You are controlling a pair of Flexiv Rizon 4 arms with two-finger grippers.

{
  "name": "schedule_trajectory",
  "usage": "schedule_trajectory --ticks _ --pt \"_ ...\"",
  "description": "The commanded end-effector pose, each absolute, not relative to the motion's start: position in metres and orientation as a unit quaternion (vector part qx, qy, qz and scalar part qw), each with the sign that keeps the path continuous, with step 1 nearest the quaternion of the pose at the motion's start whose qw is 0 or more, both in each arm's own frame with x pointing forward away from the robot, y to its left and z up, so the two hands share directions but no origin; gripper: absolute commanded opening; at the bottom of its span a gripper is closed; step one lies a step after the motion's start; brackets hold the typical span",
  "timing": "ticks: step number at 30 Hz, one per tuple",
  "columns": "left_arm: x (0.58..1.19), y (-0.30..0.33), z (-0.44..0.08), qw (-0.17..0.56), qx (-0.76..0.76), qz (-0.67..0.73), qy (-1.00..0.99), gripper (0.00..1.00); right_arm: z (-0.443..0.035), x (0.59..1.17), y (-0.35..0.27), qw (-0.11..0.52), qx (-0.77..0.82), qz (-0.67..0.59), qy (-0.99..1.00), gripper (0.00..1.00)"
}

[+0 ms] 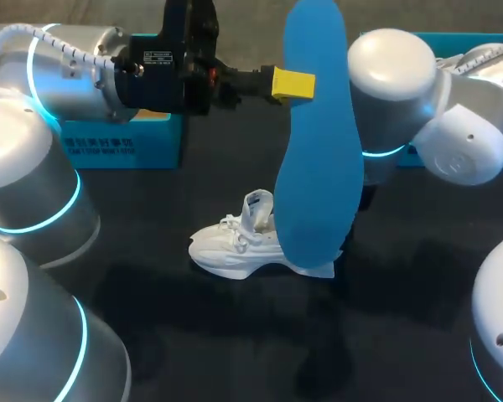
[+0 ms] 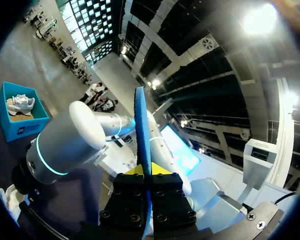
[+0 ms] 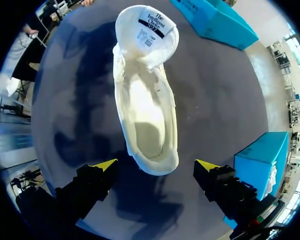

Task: Take the shoe out of the shoebox, open the shoe tongue, remove and reinsert the insole, then place the shoe into the shoebox

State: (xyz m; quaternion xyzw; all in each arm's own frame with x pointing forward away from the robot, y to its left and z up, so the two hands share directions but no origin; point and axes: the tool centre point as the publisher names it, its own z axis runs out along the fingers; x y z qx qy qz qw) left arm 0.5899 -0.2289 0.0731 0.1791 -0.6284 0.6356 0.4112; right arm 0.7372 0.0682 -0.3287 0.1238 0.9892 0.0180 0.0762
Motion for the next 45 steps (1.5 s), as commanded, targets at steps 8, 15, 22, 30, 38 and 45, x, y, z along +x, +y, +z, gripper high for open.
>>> schedule_trajectory --ticks 8,15,22,30,38,45 --pt "0.590 -0.230 0.073 0.411 0.179 0.636 -0.629 0.00 -0.327 0.734 0.066 0.079 0.124 0.019 0.989 1.00" --pt "0.590 -0.230 0.073 0.411 0.179 0.636 -0.629 0.00 -0.327 0.734 0.066 0.079 0.124 0.019 0.989 1.00" --pt "0.590 -0.230 0.073 0.411 0.179 0.636 -0.629 0.00 -0.327 0.734 0.066 0.079 0.124 0.019 0.989 1.00" --pt "0.590 -0.230 0.073 0.411 0.179 0.636 -0.629 0.00 -0.315 0.742 0.079 0.087 0.120 0.007 0.989 1.00" --pt "0.590 -0.230 0.073 0.411 0.179 0.636 -0.629 0.00 -0.304 0.769 0.107 0.104 0.095 0.005 0.990 1.00" --pt "0.590 -0.230 0.073 0.411 0.179 0.636 -0.629 0.00 -0.321 0.790 0.125 0.098 0.074 0.002 0.992 1.00"
